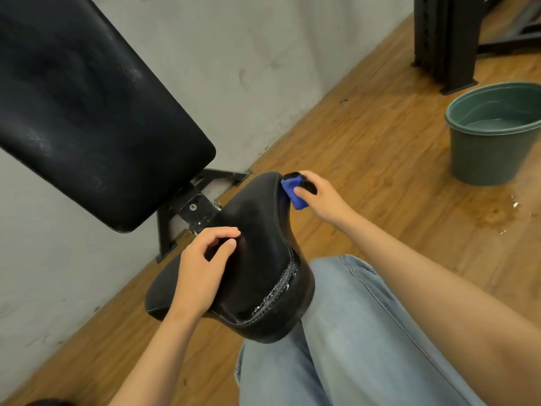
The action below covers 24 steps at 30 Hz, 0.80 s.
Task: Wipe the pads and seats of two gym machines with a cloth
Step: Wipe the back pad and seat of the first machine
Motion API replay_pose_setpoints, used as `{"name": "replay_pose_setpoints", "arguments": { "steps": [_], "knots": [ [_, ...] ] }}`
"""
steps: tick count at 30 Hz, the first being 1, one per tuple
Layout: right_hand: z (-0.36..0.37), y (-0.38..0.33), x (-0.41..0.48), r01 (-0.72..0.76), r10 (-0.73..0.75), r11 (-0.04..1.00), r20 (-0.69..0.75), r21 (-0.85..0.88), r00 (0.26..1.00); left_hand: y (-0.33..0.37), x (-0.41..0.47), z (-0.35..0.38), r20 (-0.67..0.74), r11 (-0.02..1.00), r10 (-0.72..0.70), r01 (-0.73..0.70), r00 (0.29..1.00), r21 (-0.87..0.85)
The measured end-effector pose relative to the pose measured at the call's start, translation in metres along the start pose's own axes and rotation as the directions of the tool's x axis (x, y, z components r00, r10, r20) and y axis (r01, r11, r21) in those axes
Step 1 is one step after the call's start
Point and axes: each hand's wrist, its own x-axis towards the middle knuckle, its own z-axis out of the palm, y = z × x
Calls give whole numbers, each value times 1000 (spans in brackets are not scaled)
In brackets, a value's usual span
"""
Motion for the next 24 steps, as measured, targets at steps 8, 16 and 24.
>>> {"name": "replay_pose_setpoints", "arguments": {
  "steps": [8, 16, 24],
  "knots": [
    [6, 5, 48, -173, 173, 985, -15, -8, 985, 0, 1, -2, -3, 1000, 2, -2, 1000, -8],
    [8, -33, -17, 121, -111, 991, 144, -64, 983, -4, 3, -3, -11, 1000, -10, 10, 1000, -14],
    [14, -11, -8, -39, 38, 997, -30, -68, 999, -3, 1, -1, -9, 1000, -6, 6, 1000, -12]
  ]
}}
